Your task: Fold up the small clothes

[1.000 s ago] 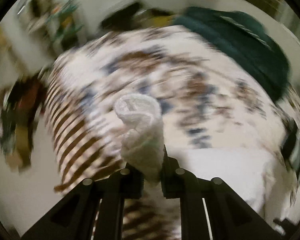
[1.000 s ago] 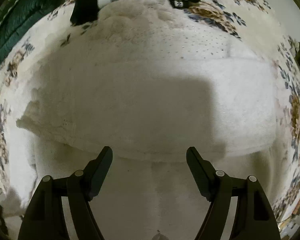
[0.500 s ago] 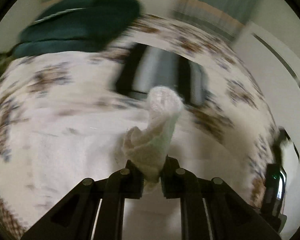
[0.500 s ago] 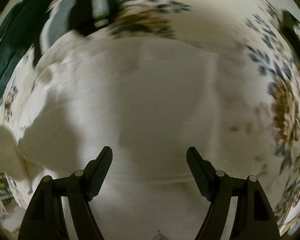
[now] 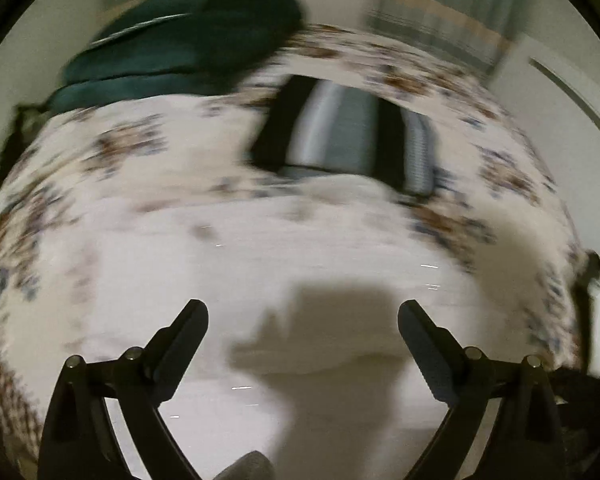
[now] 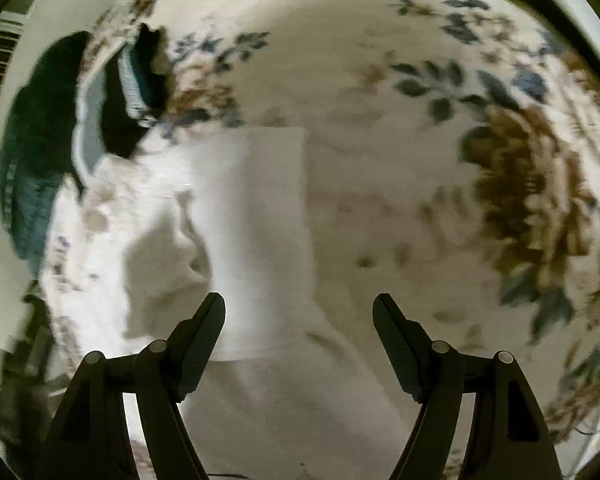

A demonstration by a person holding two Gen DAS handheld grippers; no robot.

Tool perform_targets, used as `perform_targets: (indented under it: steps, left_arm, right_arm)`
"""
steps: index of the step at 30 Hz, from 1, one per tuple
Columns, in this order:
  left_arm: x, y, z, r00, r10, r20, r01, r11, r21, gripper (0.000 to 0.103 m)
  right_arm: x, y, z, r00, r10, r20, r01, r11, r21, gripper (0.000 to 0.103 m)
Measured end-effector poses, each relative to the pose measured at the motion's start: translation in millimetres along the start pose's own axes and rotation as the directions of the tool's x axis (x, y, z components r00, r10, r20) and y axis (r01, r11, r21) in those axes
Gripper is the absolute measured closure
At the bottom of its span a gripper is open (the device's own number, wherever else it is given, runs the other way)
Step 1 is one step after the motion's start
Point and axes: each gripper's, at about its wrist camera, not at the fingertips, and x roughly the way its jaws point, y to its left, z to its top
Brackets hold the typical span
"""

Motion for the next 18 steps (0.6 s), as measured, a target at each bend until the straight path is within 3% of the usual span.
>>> perform_targets:
  steps: [4,9,10,11,13,15,18]
  left_arm:
    - [0.6,66.9,-13.7,0.988,0.152,-0.04,-0.154,0.987,-0.055,0.006]
    - [6.8,127.4,-37.9,0.946,0.303,-0.112,-0.313,0.945,-0.091,0.006]
    - [8.9,133.1,-41.6,0.938,0.325,-0.119,-0.337,0.937,-0.092,0.006]
    - [8.7,138.2,-44.4,0.932,0.341,-0.122,-0.353,0.931,-0.094,0.006]
    - [10.2,146.0,-45.0,0.923,0.364,-0.129,-0.377,0.92,-0.104,0.006]
    - [7.6,155.6,-43.2,0.921,0.368,-0.127,-0.383,0.914,-0.131,0.006]
    - [4.5,166.8,-34.5,0.927,0.356,-0.12,-0.372,0.911,-0.176,0.006]
  right_arm:
    - [24.9,32.8,12.0,0.996,0.078,-0.036,-0.08,0.996,-0.038,0.025]
    - [75.1,74.7,26.0,0.994,0.078,-0.076,-0.083,0.995,-0.06,0.025]
    - [85.0,83.3,27.1,0.994,0.071,-0.08,-0.076,0.995,-0.067,0.032]
    - [93.1,91.3,27.5,0.995,0.059,-0.082,-0.066,0.994,-0.085,0.06]
    - [96.4,111.4,24.0,0.999,-0.034,-0.036,0.028,0.988,-0.15,0.096]
    - [71.1,125.0,15.3,0.996,-0.05,0.072,0.064,0.978,-0.2,0.097]
    - [34.3,122.0,7.2,0.989,-0.057,0.135,0.082,0.979,-0.185,0.097]
